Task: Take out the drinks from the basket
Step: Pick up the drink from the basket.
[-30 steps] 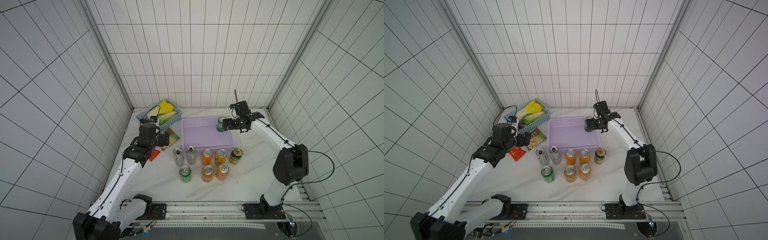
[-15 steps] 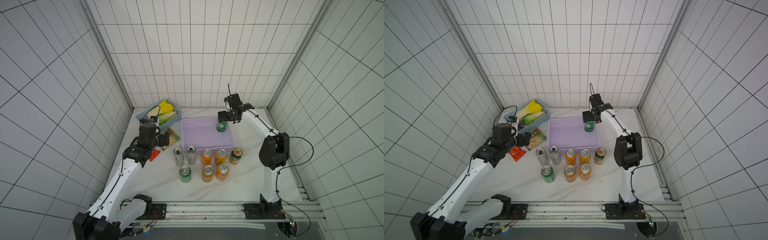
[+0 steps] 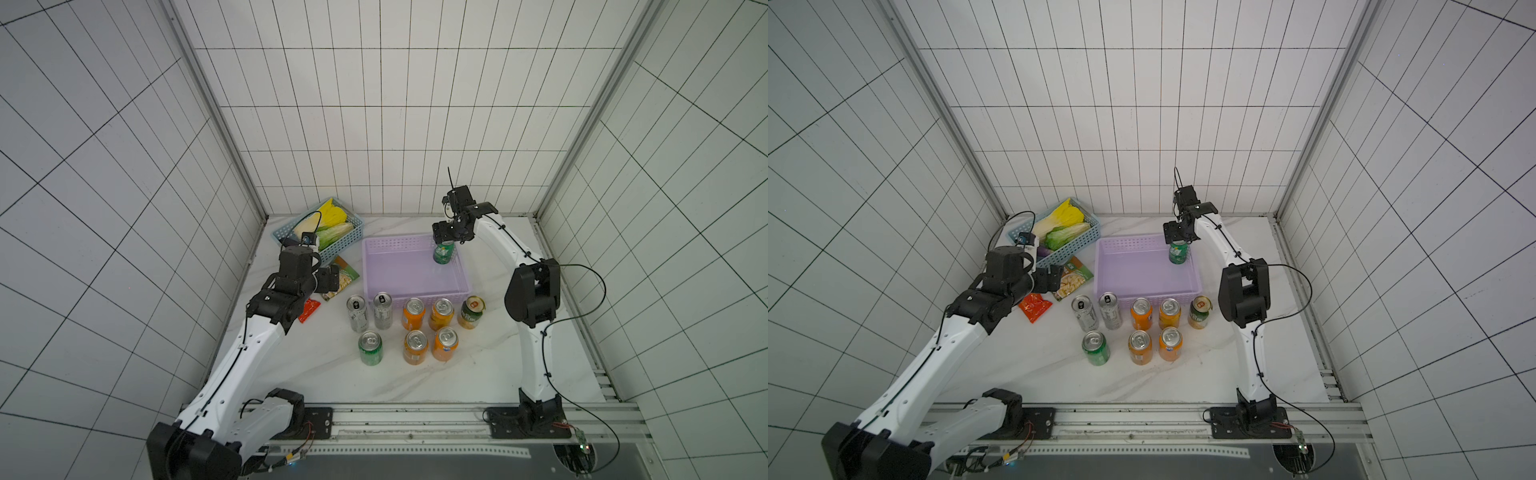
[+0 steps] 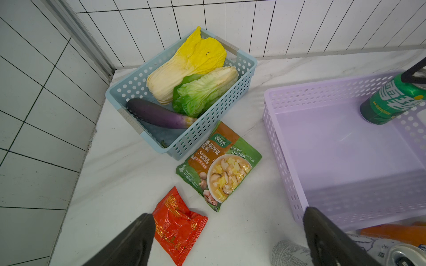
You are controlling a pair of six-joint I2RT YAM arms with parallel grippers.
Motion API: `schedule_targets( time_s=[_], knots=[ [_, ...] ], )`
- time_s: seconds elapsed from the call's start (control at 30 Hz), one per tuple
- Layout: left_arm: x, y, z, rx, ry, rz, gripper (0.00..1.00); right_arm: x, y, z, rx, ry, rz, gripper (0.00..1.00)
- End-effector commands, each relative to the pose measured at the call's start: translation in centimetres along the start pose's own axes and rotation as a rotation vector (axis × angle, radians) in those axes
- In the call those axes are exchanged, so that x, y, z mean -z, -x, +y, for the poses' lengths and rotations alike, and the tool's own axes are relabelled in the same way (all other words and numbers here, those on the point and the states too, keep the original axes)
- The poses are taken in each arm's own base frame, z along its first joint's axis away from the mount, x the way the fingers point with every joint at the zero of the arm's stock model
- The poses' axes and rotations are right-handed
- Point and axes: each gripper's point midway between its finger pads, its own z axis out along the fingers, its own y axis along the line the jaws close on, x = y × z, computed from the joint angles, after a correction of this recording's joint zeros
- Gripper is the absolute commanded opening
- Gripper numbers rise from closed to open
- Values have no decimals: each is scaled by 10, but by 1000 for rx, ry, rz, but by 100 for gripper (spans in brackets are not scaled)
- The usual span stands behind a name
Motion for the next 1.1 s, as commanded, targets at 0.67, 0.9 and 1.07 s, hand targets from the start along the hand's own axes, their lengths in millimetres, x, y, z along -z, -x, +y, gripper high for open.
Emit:
schedule_targets(
  time_s=[0.67, 0.9, 1.07],
  knots=[
    [-2, 2, -2, 0, -14, -9, 98, -38, -17, 15, 52, -7, 94, 81],
    [-2, 3, -2, 0, -13, -10, 98, -41, -19, 13, 60, -15, 102, 78],
    [-2, 2, -2, 0, -13, -9, 98, -29, -16, 17, 76, -18, 90, 75]
  ],
)
